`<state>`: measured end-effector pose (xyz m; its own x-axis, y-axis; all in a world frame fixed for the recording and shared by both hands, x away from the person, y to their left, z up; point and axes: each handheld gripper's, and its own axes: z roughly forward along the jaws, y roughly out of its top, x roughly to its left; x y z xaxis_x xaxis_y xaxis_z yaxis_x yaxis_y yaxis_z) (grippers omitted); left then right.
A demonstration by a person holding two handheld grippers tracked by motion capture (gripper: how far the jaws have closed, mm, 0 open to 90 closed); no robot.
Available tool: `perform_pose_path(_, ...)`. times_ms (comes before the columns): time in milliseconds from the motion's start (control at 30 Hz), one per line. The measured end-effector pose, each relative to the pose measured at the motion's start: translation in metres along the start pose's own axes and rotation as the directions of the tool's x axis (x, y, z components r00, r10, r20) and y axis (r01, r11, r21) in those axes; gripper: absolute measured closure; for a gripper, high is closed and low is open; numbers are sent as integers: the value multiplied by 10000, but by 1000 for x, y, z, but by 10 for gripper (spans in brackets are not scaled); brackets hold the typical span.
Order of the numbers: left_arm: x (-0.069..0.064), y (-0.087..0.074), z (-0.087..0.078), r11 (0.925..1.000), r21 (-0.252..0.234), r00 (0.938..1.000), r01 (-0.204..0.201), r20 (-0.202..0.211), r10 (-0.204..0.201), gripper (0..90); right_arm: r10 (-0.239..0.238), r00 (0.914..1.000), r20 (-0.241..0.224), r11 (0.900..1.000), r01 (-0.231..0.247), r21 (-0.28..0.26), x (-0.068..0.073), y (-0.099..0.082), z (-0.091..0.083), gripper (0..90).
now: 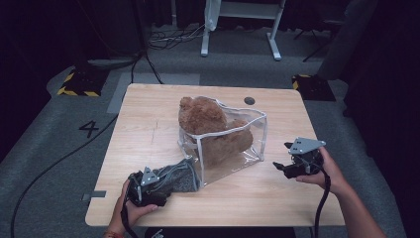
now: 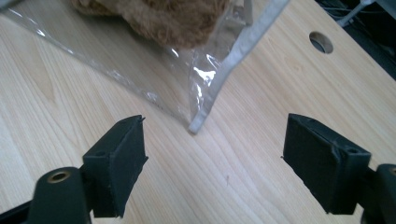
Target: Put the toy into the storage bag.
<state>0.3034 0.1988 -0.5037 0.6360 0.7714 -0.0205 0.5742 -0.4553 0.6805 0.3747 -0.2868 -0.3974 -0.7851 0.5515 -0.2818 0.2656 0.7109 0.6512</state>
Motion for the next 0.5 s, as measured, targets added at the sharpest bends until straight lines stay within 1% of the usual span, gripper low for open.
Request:
perform_pose_path(167,0,0,0,10000,1,10000,2,0,-2,152,124,9999,113,9997,-126,231,1,-13,2,216)
perform_pose_path(200,0,0,0,10000,1,10000,2,2,-2,152,125,9999,60,9996,-127,250,2,-15,3,215)
perform_pose_path(333,0,0,0,10000,-1,10000,0,2,0,151,149,9999,86,9994,-151,309,4,-26,5,215)
perform_pose_path(367,0,0,0,10000,-3,10000,3,0,-3,151,222,9997,88,9992,-225,333,5,-28,5,214)
perform_pose_path(433,0,0,0,10000,-1,10000,3,2,-3,152,241,9997,28,9994,-241,249,6,-33,4,215)
perform_pose_path(500,0,0,0,10000,-2,10000,2,-1,-2,152,317,9995,-7,9991,-316,281,6,-39,5,215)
